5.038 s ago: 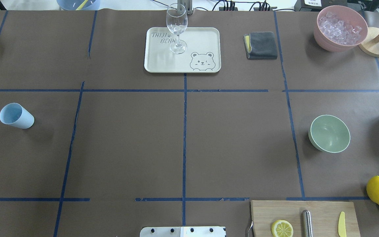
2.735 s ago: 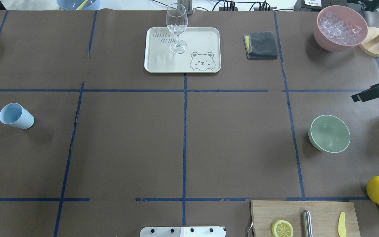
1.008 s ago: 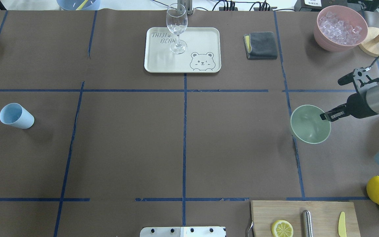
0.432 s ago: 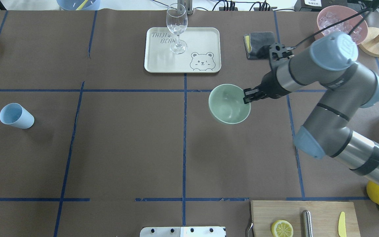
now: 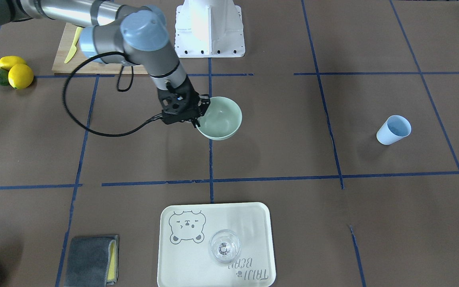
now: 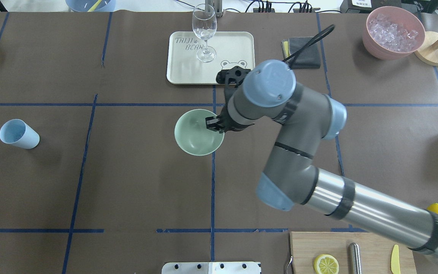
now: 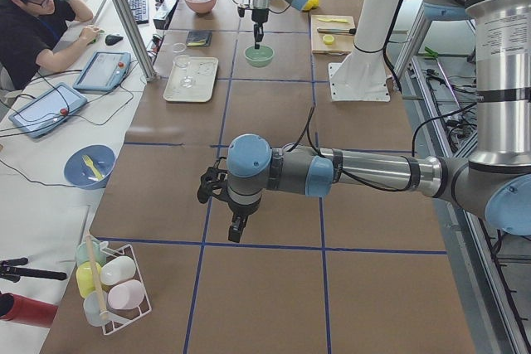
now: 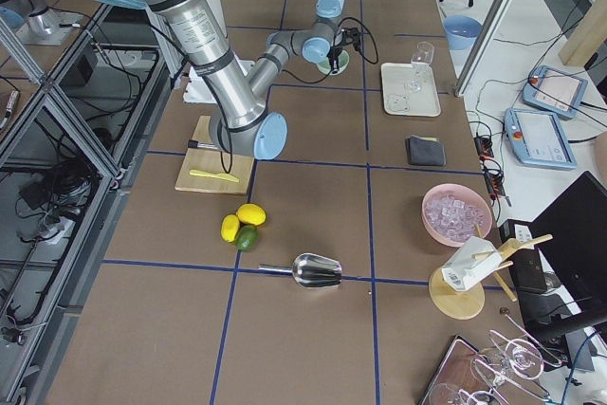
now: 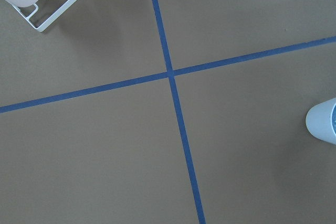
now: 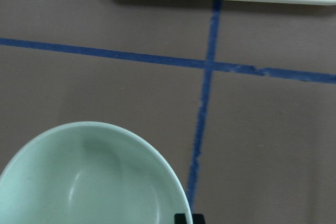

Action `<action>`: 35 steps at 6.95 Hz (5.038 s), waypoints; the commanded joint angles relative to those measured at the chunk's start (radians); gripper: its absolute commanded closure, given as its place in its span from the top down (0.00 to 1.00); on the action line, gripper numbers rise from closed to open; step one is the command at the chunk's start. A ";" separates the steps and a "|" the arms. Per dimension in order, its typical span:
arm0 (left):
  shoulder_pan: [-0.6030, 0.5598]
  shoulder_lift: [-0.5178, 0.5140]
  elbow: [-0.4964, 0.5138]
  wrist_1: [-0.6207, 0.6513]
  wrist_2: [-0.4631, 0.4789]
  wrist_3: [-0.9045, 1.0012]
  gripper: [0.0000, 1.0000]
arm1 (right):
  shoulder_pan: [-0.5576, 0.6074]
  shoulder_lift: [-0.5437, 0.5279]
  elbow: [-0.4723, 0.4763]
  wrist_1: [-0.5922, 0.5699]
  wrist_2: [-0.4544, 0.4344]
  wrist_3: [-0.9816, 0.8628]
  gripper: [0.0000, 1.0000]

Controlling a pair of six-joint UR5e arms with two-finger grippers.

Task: Pour ice into bowl

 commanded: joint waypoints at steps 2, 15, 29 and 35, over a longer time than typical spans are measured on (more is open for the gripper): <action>0.000 0.000 0.000 0.001 -0.003 0.000 1.00 | -0.118 0.284 -0.356 -0.004 -0.139 0.113 0.00; 0.002 -0.008 0.026 -0.421 -0.147 -0.012 1.00 | 0.814 -0.563 0.226 -0.246 0.431 -1.280 1.00; 1.060 0.244 0.052 -1.439 1.304 -1.152 1.00 | 0.934 -0.763 0.241 -0.231 0.502 -1.369 1.00; 1.351 0.172 0.184 -1.312 1.709 -1.318 1.00 | 0.945 -0.771 0.241 -0.231 0.502 -1.368 1.00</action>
